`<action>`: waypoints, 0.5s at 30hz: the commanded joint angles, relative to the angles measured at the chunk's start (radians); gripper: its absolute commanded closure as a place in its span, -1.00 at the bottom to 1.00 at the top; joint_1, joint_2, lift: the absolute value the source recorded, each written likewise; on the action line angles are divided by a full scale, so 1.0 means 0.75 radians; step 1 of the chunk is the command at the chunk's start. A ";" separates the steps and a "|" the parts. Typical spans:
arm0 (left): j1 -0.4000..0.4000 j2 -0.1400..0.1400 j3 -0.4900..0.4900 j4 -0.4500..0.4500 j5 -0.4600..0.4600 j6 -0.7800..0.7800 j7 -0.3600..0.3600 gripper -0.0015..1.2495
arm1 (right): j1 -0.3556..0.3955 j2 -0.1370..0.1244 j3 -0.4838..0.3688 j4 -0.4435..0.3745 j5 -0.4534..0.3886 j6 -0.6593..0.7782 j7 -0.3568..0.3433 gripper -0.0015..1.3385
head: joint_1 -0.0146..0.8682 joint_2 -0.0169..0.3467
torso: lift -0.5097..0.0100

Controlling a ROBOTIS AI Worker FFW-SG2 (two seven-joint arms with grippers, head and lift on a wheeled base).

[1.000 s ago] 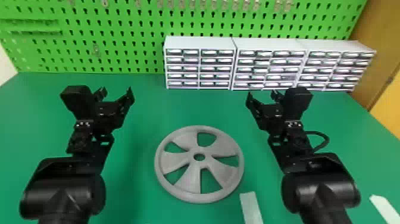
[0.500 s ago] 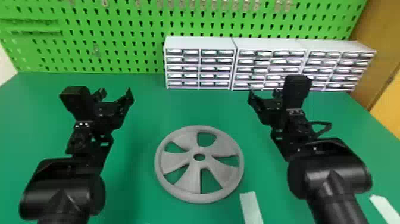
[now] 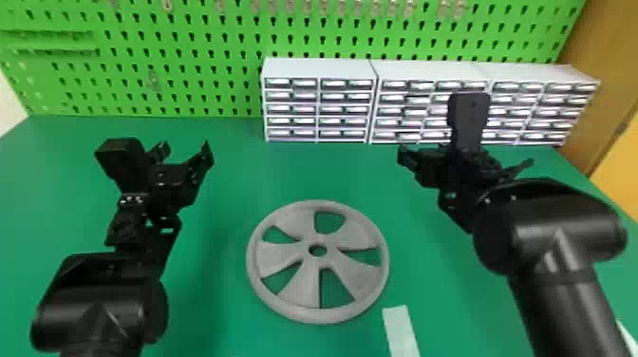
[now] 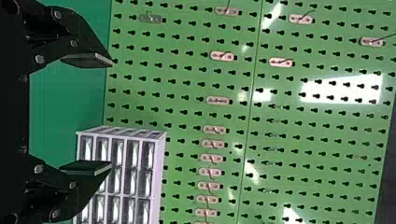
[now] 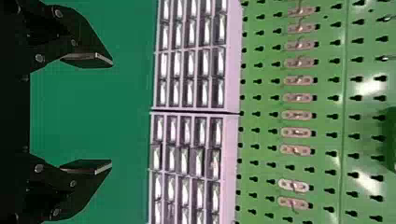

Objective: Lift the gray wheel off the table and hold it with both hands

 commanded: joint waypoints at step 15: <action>0.006 0.002 0.005 -0.010 0.001 0.006 0.000 -0.24 | -0.224 -0.189 0.081 0.091 -0.816 0.431 -0.541 -0.28 | 0.64 -0.82 | 0.59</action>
